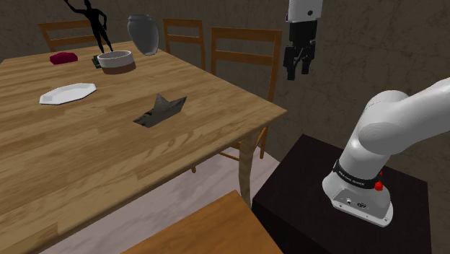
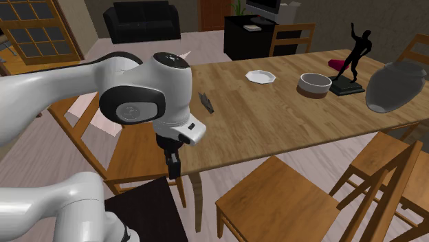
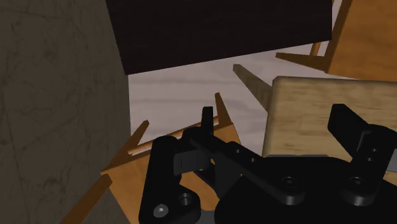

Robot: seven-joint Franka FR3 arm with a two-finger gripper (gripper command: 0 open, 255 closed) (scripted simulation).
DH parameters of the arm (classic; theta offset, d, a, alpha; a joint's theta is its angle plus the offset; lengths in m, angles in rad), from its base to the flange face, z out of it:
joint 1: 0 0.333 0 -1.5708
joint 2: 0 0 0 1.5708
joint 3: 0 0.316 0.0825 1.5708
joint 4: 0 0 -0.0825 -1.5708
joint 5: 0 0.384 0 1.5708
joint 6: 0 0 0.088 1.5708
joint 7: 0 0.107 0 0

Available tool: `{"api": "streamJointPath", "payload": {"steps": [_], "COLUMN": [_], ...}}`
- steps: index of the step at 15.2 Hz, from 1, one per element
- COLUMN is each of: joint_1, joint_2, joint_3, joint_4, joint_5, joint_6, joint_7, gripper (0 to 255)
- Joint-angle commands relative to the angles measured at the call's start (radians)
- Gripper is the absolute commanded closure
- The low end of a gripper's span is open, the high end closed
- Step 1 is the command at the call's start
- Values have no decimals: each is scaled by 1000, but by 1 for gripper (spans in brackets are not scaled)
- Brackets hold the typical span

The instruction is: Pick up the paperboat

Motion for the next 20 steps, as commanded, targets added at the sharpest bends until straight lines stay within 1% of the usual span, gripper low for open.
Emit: {"api": "streamJointPath", "payload": {"steps": [1,6,12,16,20], "joint_1": [0,-9,-34,-66,-111], "joint_2": [0,16,110,213,341], "joint_3": [0,150,325,437,548], "joint_4": [0,15,93,178,289], "joint_5": [0,122,238,281,287], "joint_6": [0,20,74,119,166], "joint_7": [0,276,602,818,1038], "gripper": [0,0,0,0,0]}}
